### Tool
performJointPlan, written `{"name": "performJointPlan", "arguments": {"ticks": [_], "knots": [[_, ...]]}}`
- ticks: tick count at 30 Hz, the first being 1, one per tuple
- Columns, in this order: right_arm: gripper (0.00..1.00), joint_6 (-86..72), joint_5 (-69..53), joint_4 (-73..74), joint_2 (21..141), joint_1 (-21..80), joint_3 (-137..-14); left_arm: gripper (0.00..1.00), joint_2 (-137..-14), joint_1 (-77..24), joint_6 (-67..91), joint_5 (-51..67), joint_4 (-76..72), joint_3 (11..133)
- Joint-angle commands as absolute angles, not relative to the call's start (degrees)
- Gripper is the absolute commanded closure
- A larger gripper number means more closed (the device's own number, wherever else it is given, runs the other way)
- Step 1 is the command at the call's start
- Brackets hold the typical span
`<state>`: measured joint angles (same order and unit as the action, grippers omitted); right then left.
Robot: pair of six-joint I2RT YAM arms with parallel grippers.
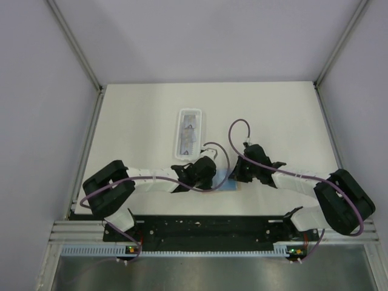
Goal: Put the credit cards into the card holder
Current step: Open the card holder at the center of the board.
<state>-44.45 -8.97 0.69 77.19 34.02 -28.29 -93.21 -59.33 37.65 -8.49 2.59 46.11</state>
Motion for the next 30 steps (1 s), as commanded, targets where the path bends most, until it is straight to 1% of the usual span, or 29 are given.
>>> {"name": "performJointPlan", "arguments": {"ticks": [1, 9, 12, 16, 18, 23, 30], "knots": [[1.00, -43.86, -5.45, 4.04, 79.01, 34.63, -29.09, 1.00, -88.86, -59.15, 38.67, -14.05, 8.69, 44.30], [1.00, -43.77, -5.19, 4.31, 78.93, 34.80, -28.92, 1.00, -77.71, -59.06, 44.73, -26.71, 20.47, 44.91], [1.00, -43.77, -5.19, 4.39, 78.84, 34.72, -28.92, 1.00, -72.44, -59.15, 42.90, -27.42, 19.52, 46.31], [1.00, -43.86, -5.19, 4.31, 78.49, 34.72, -28.83, 1.00, -69.52, -59.06, 37.11, -23.83, 11.54, 47.02], [1.00, -43.95, -5.19, 4.31, 78.49, 34.63, -28.83, 1.00, -71.18, -59.15, 34.29, -19.97, 7.32, 47.37], [1.00, -44.30, -5.27, 4.39, 78.31, 34.72, -28.83, 1.00, -78.65, -59.24, 33.75, -10.56, 1.94, 50.01], [1.00, -44.21, -5.27, 4.39, 77.87, 34.72, -28.74, 1.00, -86.47, -59.15, 35.15, -6.86, -6.41, 48.25]]}}
